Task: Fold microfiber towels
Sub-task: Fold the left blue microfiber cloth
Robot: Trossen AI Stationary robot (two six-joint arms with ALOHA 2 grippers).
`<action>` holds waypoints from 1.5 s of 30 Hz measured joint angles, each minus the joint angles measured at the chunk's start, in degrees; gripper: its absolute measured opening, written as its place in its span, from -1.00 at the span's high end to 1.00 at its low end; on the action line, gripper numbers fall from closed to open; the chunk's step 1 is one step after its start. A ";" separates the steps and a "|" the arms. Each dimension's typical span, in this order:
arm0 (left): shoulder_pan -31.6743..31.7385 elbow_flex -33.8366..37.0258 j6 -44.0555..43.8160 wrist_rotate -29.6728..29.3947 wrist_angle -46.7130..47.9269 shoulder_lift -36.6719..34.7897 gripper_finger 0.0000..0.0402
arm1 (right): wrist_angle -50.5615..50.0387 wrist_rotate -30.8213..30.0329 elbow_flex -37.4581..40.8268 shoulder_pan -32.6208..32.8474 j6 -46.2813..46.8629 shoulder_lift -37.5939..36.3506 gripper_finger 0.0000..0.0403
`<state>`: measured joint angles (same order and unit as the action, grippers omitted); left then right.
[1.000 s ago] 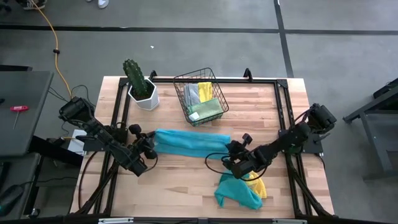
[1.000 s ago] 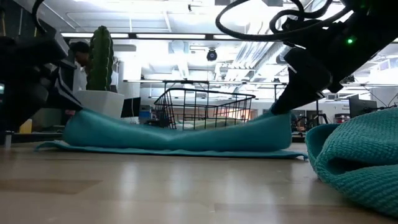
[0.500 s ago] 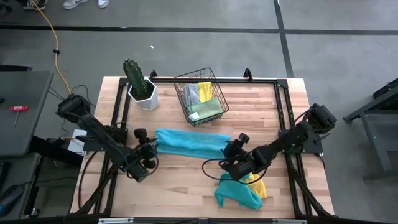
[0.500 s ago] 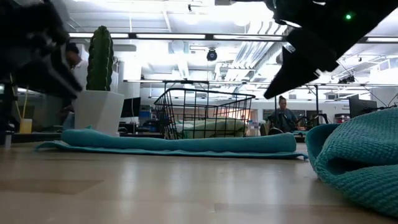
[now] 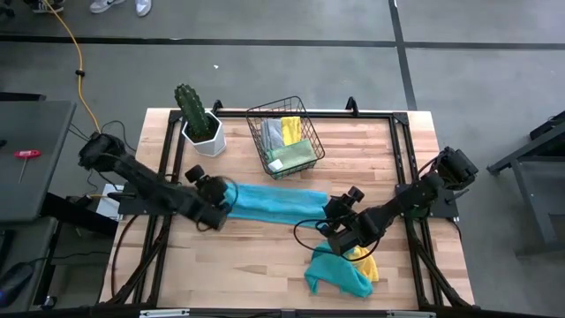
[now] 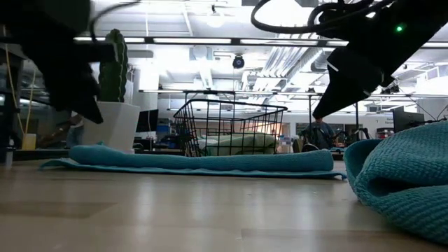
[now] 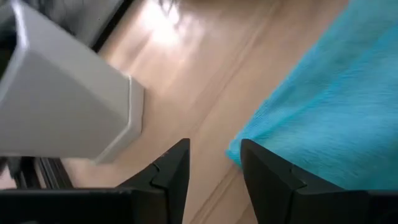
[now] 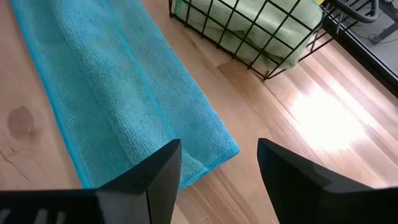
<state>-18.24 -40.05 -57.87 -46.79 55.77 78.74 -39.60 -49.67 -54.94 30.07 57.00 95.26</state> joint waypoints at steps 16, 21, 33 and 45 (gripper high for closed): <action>23.31 0.00 18.93 18.70 -8.47 0.22 0.91 | 1.10 -0.07 0.00 -0.05 -0.03 0.00 -0.01; 24.23 0.00 23.26 25.27 -11.16 0.22 0.97 | 1.10 -0.07 0.00 -0.05 -0.03 0.00 -0.01; 24.19 0.00 27.67 32.22 -12.46 0.22 1.00 | 1.10 -0.05 0.02 -0.05 -0.03 0.00 -0.01; 15.79 0.00 25.30 37.31 -12.50 0.22 1.00 | 1.10 -0.05 0.02 -0.05 -0.03 0.02 -0.01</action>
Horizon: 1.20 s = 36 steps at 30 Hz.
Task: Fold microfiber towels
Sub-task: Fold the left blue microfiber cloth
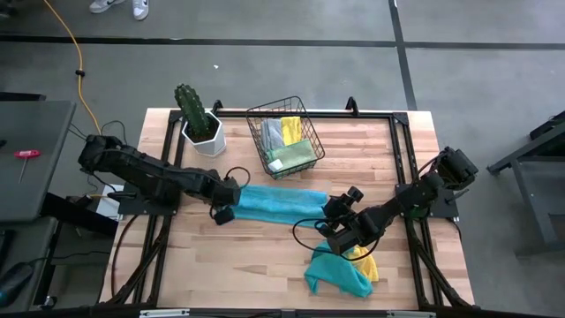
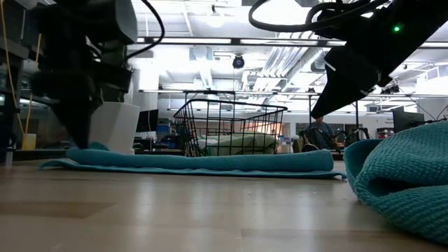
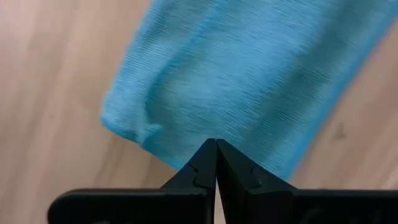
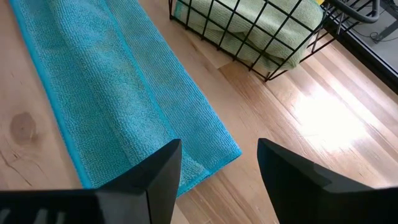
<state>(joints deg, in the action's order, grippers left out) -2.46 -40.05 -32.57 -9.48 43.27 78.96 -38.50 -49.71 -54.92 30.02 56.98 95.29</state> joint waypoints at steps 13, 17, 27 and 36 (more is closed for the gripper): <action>-15.11 0.04 -7.30 -2.82 -4.79 -0.58 1.00 | -6.93 1.85 0.31 -2.38 7.41 0.00 -0.01; -18.17 0.04 -8.66 -6.94 -5.83 -1.72 1.00 | -9.48 5.72 4.80 -4.88 12.61 -0.94 -0.01; -22.76 0.04 -5.36 -11.36 -13.24 -5.80 1.00 | 25.07 13.55 24.99 -2.63 15.18 -11.74 0.33; -22.56 0.02 -2.17 -16.44 -18.16 -5.90 1.00 | 43.08 13.37 31.69 -4.55 13.82 -10.84 0.90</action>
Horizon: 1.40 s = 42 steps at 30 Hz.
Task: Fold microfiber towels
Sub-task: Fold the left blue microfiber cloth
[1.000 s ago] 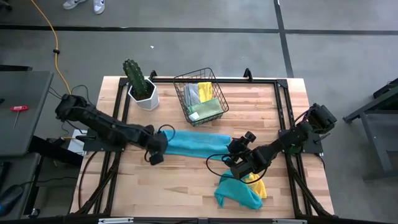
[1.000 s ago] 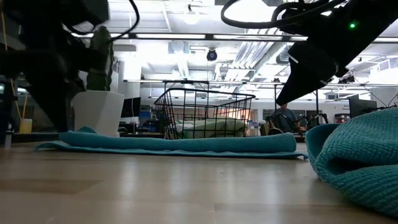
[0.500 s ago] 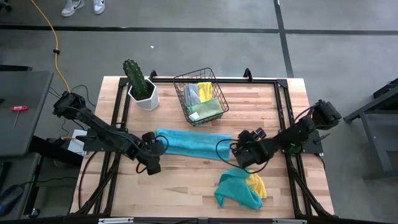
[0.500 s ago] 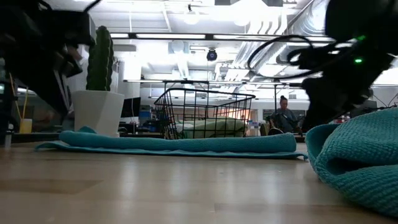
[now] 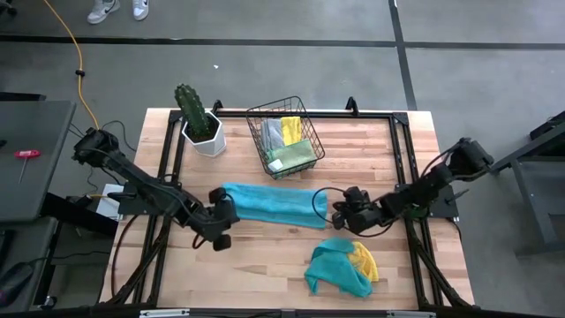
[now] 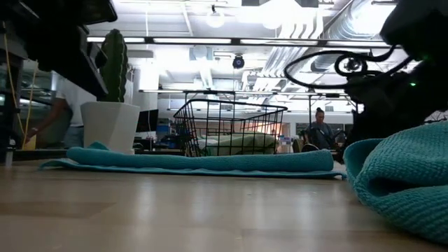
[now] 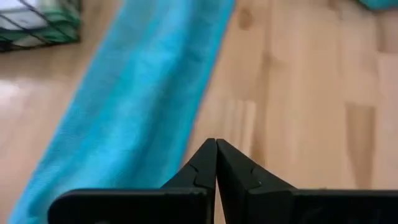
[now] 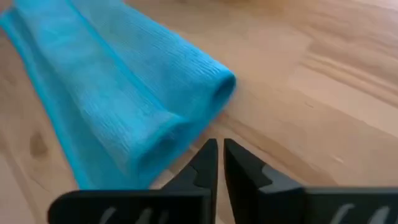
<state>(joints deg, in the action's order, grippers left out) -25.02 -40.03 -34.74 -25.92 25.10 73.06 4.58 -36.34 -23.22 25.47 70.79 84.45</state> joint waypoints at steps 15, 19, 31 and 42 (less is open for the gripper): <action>-0.24 0.00 -3.63 -2.99 1.40 0.04 1.00 | 6.68 2.99 -6.94 -2.99 -10.69 7.74 1.00; -0.28 0.00 -3.63 -2.99 2.08 0.07 1.00 | 6.56 3.92 -8.97 -2.94 -13.97 7.71 1.00; -0.28 0.00 -3.63 -2.77 2.82 0.06 1.00 | 5.83 16.74 -11.98 -0.74 -21.80 7.71 1.00; -0.28 0.00 -3.63 -2.70 3.54 0.06 1.00 | 0.68 12.17 -11.98 3.72 -20.35 6.60 1.00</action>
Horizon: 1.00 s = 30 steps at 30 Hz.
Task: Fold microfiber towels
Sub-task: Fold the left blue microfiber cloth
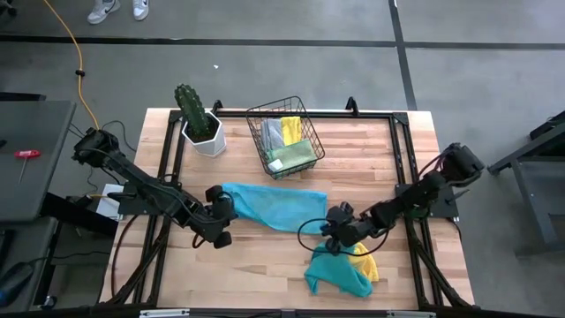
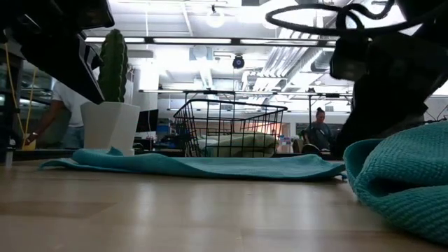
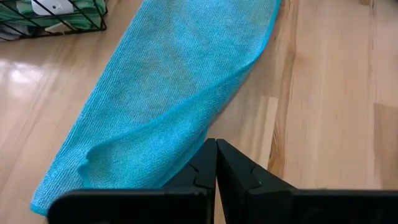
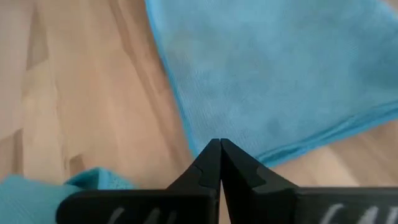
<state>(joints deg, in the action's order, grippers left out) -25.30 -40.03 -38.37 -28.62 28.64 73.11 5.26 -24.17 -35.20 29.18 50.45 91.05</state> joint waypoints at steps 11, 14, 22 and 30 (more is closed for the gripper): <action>1.73 -0.02 -1.81 -17.71 1.33 1.32 1.00 | -1.03 -14.06 0.00 0.05 -4.51 -5.67 1.00; 4.19 0.07 -4.55 -19.61 2.58 3.08 0.95 | -1.18 -17.79 0.00 -0.51 -4.44 -5.69 1.00; 12.44 7.47 -4.85 -13.79 -0.99 6.24 0.62 | -1.19 -17.35 0.00 -2.32 -4.22 -5.69 1.00; 15.23 13.54 4.06 -9.64 -15.55 5.10 0.38 | -1.12 -17.31 0.00 -2.29 -4.01 -5.67 1.00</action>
<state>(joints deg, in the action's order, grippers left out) -10.07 -26.49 -34.31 -38.26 13.09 78.22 4.14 -41.47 -35.20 26.89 46.44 85.38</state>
